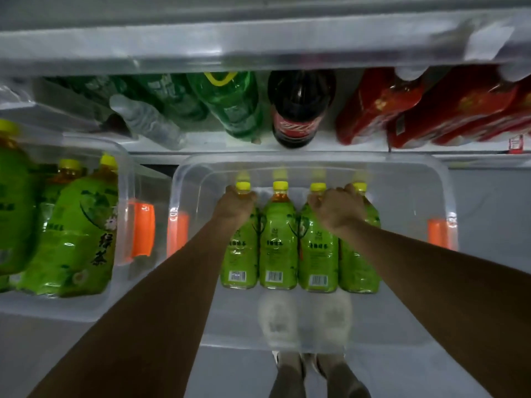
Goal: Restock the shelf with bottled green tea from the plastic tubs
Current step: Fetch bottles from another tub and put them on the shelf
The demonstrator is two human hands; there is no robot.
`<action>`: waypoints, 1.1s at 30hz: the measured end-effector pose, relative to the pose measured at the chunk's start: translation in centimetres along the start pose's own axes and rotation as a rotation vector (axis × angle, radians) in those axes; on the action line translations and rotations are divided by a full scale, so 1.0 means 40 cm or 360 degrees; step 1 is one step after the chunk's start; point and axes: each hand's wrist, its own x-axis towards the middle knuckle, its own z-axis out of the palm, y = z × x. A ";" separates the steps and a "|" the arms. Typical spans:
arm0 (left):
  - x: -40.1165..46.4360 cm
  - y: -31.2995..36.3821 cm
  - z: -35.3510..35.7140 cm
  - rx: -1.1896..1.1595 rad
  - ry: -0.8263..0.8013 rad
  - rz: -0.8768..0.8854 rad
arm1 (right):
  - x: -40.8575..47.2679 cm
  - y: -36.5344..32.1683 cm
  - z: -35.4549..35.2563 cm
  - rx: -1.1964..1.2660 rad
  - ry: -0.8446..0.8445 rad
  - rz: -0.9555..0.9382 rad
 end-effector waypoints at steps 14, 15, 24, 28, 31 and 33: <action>-0.038 0.001 -0.047 -0.0155 -0.0054 0.0062 | -0.040 0.004 -0.058 0.0922 -0.0130 0.0307; -0.056 0.002 -0.050 -0.0195 -0.0011 0.0091 | -0.061 0.007 -0.059 0.1031 -0.0072 0.0287; -0.227 -0.050 -0.009 -0.0123 0.0220 0.0382 | -0.189 -0.041 0.027 0.1203 0.0124 0.0204; -0.240 -0.058 0.022 -0.0002 0.0503 0.0476 | -0.176 -0.072 0.059 0.0830 0.0417 0.0255; -0.241 -0.060 0.038 -0.0020 0.0560 0.0391 | -0.162 -0.067 0.071 0.0835 0.0441 0.0399; -0.251 -0.052 0.044 -0.0016 0.0546 0.0290 | -0.168 -0.061 0.072 0.0905 0.0410 0.0472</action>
